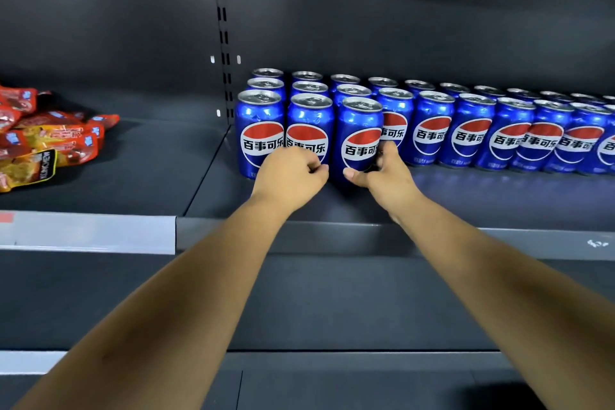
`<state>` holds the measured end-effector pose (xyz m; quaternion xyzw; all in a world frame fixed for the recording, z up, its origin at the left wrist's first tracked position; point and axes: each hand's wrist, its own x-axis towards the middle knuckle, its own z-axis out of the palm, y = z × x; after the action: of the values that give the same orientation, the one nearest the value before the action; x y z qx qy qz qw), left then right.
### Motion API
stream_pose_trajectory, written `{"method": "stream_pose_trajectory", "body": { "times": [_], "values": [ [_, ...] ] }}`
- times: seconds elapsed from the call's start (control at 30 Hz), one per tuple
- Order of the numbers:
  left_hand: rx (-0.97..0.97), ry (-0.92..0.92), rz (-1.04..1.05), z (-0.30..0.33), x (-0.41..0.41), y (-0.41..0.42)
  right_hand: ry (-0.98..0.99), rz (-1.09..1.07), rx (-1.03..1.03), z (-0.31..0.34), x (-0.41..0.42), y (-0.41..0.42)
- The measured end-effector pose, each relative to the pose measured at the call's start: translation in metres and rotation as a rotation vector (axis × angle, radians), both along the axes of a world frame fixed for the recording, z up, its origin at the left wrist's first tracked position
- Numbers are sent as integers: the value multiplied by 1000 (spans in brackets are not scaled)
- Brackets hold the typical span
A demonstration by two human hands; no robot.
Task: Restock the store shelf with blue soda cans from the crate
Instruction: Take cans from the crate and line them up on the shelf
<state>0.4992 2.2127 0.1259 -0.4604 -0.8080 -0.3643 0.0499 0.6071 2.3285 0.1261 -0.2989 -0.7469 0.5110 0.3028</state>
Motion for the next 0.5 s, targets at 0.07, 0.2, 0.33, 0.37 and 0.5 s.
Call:
{"method": "stream_pose_trajectory", "body": {
  "times": [0.07,0.2,0.33,0.37,0.5],
  "values": [
    [0,-8,6,0,2,-1,8,6,-2,-1,1,0],
    [-13,-33,1,4,5,-5,-31,8,22,2,2,2],
    [-65,-101,-22,11,17,-12,-159,62,54,15,17,-5],
    [-76,-120,-36,12,24,-13,-190,76,74,19,25,-9],
    [-110,-92,-81,19,67,-20,-298,129,212,29,79,-23]
  ]
}}
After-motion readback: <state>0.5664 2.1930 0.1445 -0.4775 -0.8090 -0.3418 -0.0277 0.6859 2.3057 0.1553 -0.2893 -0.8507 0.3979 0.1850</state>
